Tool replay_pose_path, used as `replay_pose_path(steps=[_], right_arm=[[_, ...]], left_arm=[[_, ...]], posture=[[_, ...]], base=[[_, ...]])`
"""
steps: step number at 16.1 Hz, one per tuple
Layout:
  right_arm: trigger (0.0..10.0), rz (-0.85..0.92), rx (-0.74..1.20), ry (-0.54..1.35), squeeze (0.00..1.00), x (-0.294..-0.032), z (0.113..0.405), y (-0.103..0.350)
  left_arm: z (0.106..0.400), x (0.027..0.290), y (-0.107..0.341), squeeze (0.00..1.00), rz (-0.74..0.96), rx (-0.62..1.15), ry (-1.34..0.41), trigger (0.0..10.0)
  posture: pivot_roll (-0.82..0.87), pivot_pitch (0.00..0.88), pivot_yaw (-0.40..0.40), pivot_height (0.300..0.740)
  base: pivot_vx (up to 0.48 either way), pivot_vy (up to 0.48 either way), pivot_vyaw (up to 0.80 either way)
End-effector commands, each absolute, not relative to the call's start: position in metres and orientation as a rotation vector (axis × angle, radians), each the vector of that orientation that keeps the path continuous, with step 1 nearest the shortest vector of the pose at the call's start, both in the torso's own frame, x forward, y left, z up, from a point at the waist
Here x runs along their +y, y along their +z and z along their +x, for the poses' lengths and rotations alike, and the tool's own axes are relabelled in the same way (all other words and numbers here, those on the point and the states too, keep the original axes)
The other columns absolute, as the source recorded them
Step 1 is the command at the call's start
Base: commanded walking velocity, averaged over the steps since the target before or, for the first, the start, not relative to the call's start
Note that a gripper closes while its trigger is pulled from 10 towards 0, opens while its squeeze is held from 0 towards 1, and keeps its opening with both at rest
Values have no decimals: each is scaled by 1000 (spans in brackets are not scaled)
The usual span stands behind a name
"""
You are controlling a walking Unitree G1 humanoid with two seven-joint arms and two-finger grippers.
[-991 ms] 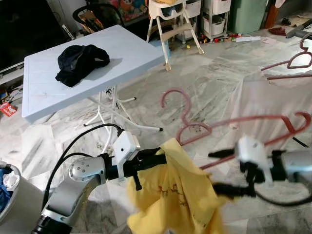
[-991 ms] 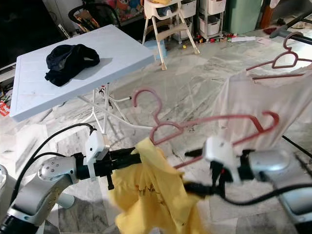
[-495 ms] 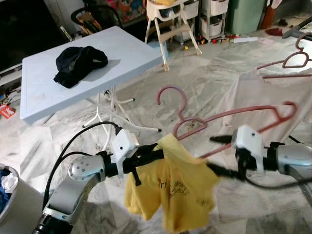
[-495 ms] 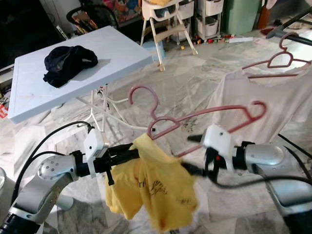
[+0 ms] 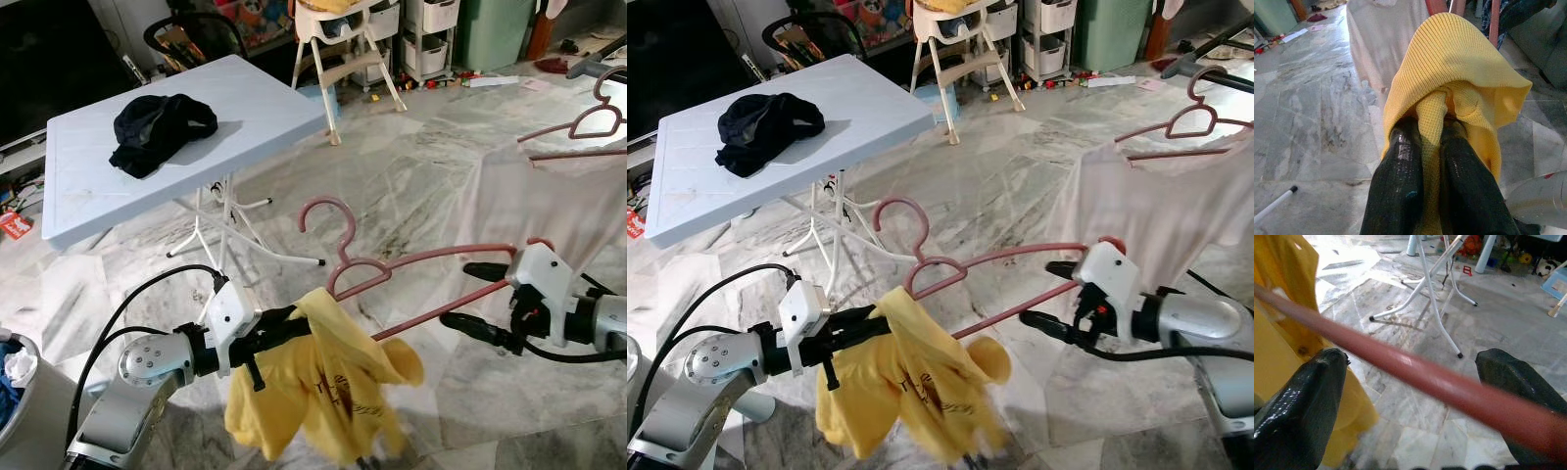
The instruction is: Hang hanger
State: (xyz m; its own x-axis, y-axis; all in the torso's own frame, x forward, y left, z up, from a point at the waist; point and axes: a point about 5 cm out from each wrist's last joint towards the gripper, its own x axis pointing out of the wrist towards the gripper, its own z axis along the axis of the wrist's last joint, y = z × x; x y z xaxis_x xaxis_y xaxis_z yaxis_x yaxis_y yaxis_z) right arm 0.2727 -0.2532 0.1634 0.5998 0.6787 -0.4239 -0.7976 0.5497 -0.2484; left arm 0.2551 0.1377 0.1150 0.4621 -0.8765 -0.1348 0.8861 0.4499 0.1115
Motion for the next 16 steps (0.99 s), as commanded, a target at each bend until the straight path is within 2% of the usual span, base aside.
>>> replay_pose_path(steps=[1, 2, 5, 7, 9, 12, 16], right_arm=[[10000, -473, 289, 890, 0, -256, 274, 166], [10000, -480, 304, 881, 0, -259, 274, 165], [10000, -643, 384, 735, 0, -284, 280, 153], [10000, -665, 374, 723, 0, -286, 282, 151], [10000, -667, 328, 711, 0, -282, 283, 155], [10000, -650, 327, 819, 0, -268, 275, 156], [10000, -609, 314, 786, 0, -260, 278, 153]], left_arm=[[261, 150, 122, 0, 198, 27, -1037, 0], [262, 152, 122, 0, 201, 26, -1026, 0], [267, 158, 121, 0, 213, 22, -986, 0], [270, 160, 122, 0, 222, 14, -967, 0], [271, 165, 118, 0, 245, 33, -962, 0], [274, 177, 107, 0, 313, 83, -942, 0], [286, 195, 100, 0, 353, 127, -860, 0]], posture=[[-125, 49, 181, 740], [-126, 50, 182, 740], [-127, 48, 178, 740], [-124, 49, 178, 740], [-124, 51, 179, 740], [-126, 55, 182, 740], [-133, 63, 181, 740]], base=[[0, 0, 0], [0, 0, 0], [0, 0, 0], [0, 0, 0], [0, 0, 0], [0, 0, 0], [0, 0, 0]])
